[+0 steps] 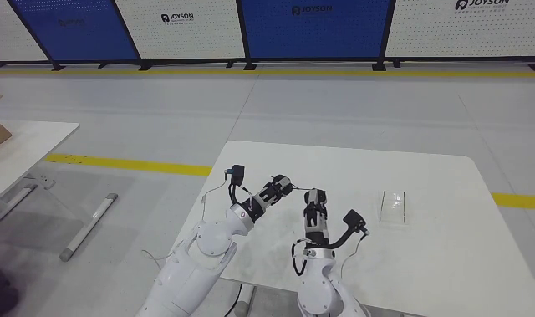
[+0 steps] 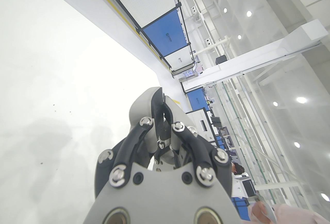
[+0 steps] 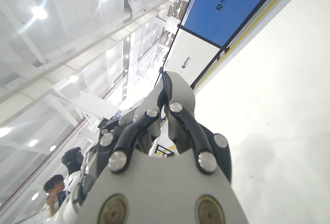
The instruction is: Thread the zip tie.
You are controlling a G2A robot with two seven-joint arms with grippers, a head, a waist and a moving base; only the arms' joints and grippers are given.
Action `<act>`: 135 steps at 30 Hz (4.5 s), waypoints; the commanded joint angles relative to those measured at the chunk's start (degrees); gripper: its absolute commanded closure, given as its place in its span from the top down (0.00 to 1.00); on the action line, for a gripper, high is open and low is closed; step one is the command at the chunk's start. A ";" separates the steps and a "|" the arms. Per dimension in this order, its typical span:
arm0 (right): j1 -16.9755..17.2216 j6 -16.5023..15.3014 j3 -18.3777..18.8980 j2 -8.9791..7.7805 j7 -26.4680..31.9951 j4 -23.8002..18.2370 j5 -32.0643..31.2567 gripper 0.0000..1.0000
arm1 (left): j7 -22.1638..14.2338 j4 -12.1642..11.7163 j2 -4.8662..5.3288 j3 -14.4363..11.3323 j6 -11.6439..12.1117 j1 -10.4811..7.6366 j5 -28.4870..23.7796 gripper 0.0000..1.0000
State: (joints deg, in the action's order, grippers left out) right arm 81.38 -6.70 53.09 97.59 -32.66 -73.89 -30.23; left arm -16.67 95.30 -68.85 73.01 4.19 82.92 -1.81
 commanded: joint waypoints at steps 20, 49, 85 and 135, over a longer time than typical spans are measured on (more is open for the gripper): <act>-0.62 2.82 -0.24 0.21 -2.90 0.20 1.71 0.00 | 0.00 0.00 0.00 0.00 0.00 0.00 0.00 0.25; -1.18 3.01 -0.32 0.42 -3.07 1.13 0.96 0.00 | 0.56 0.11 -0.01 -0.25 0.18 -0.02 0.56 1.00; -1.63 3.84 -1.24 0.50 -3.34 1.16 0.94 0.00 | 1.40 -0.32 0.31 -1.58 -0.39 -0.75 5.27 0.19; -1.14 -0.01 0.77 0.49 4.02 0.19 2.40 0.00 | 0.52 0.91 0.83 -1.17 1.36 0.15 2.65 0.00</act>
State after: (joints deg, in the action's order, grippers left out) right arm 80.20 -6.83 53.84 98.10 -28.91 -73.67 -27.69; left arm -16.07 96.08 -68.04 71.85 5.43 82.95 0.83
